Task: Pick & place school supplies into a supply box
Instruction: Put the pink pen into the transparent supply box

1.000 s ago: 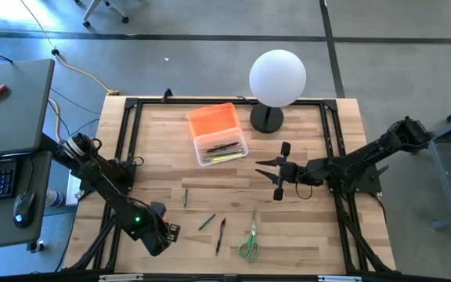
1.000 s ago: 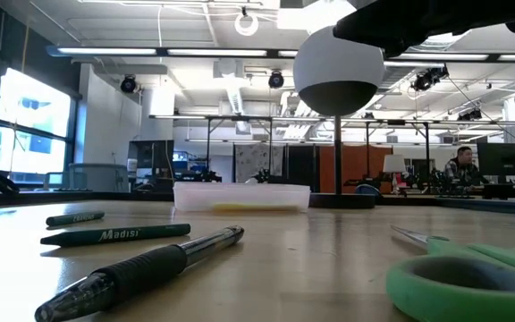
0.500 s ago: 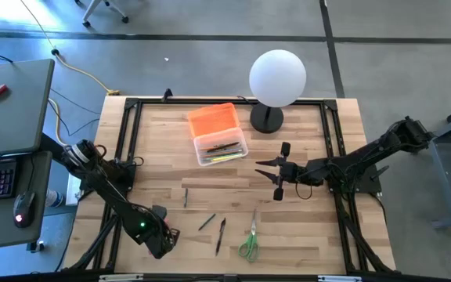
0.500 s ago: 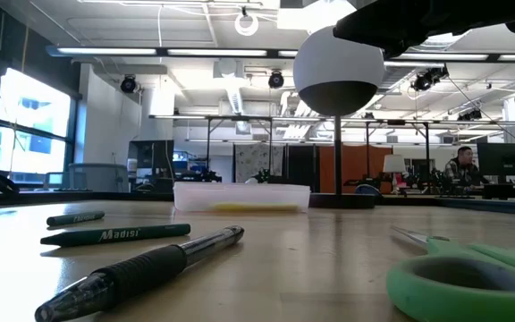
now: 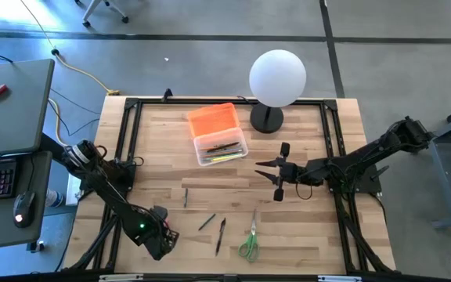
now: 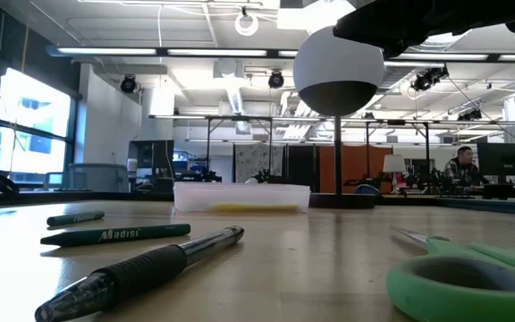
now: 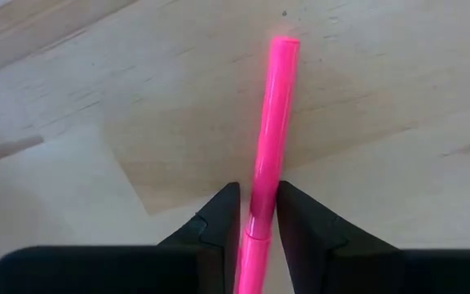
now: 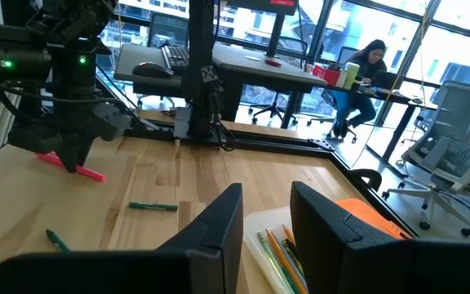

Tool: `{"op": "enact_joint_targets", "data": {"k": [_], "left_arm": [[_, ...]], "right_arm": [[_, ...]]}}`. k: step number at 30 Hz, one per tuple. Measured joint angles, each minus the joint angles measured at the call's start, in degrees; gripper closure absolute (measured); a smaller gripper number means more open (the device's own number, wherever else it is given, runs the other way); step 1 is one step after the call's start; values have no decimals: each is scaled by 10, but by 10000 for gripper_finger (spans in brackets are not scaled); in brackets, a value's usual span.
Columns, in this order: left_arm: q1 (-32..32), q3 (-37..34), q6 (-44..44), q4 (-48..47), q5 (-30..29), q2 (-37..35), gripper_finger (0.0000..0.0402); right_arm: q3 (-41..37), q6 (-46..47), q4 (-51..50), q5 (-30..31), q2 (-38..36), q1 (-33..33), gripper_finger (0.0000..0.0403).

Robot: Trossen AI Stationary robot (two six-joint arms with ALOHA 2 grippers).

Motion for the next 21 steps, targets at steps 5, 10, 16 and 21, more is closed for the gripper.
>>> {"op": "enact_joint_targets", "data": {"k": [5,10,16,21], "left_arm": [[1,-1,0,10,-12,0,358],[32,0,-19,19,-72,-15,375],[151,41,175,19,-220,-45,387],[308,96,435,18,-227,-51,391]], "right_arm": [[0,0,0,-1,0,0,320],[0,2,0,-2,0,0,320],[0,33,0,-2,0,0,320],[0,41,0,-2,0,0,320]]}}
